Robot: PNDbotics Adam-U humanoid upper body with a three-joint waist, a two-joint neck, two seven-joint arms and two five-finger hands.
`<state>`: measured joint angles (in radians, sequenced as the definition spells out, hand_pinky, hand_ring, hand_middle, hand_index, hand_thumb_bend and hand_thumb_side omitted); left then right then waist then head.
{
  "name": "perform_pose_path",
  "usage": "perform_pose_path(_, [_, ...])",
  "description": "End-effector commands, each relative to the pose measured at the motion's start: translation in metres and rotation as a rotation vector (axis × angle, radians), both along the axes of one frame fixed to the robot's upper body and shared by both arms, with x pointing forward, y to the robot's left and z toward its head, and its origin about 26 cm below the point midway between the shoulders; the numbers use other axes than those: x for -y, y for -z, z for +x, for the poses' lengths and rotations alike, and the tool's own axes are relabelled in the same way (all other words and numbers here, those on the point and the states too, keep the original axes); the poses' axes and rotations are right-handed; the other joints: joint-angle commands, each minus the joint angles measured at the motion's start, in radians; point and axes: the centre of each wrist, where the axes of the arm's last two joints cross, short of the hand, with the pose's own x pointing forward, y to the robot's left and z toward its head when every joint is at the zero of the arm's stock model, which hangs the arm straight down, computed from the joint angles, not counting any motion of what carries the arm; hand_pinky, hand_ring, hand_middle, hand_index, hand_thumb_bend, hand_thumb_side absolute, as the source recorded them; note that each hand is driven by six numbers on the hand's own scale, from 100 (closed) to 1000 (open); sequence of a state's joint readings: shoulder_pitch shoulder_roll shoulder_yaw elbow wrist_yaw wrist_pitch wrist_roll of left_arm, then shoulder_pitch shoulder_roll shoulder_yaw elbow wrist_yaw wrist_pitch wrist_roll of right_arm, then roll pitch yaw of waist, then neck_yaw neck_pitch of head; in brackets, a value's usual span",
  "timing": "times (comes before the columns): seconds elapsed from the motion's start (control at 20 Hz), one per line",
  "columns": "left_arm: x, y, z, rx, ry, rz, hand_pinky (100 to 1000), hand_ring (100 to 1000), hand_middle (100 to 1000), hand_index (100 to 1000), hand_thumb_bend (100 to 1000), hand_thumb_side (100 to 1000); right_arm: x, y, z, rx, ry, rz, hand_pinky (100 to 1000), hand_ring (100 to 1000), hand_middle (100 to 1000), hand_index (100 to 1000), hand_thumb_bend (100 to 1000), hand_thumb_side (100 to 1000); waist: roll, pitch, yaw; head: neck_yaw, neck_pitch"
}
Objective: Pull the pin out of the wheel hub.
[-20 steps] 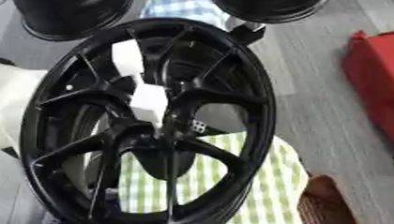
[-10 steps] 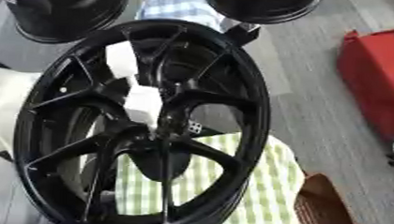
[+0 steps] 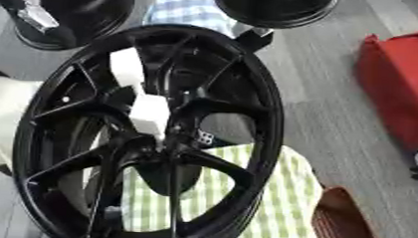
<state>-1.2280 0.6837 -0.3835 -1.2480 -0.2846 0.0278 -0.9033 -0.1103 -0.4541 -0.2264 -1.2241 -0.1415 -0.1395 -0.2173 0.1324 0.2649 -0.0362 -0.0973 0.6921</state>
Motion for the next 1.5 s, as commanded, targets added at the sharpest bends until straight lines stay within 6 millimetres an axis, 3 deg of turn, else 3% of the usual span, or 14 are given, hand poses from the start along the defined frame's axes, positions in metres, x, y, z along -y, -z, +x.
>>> perform_pose_path(0.05, [0.001,-0.007,0.002,0.000,-0.008,0.003,912,820,769,885,895,453,0.008,-0.012,0.003,0.013,-0.007,-0.041,635,613,599,712,132,530,-0.007,-0.027,-0.002,0.008,-0.013])
perform_pose_path(0.4, [0.018,0.006,0.005,-0.067,-0.038,0.016,897,802,744,861,881,480,0.008,-0.013,0.004,0.012,-0.009,-0.039,635,613,600,712,128,531,-0.005,-0.031,-0.005,0.009,-0.012])
perform_pose_path(0.65, [0.028,0.007,-0.005,-0.080,-0.028,0.021,896,803,747,867,867,496,0.008,-0.014,0.005,0.009,-0.007,-0.042,635,613,600,712,128,531,-0.003,-0.031,-0.007,-0.002,-0.009])
perform_pose_path(1.05, [0.037,0.006,-0.022,-0.050,-0.057,0.035,888,807,752,865,874,490,0.007,-0.015,0.006,0.011,-0.008,-0.044,635,612,599,711,124,531,0.000,-0.030,-0.010,-0.013,-0.007])
perform_pose_path(1.5, [0.039,0.018,-0.017,0.002,-0.113,0.061,875,806,763,865,835,466,0.006,-0.016,0.008,0.010,-0.008,-0.041,634,612,599,710,120,532,-0.001,-0.029,-0.015,-0.016,-0.013])
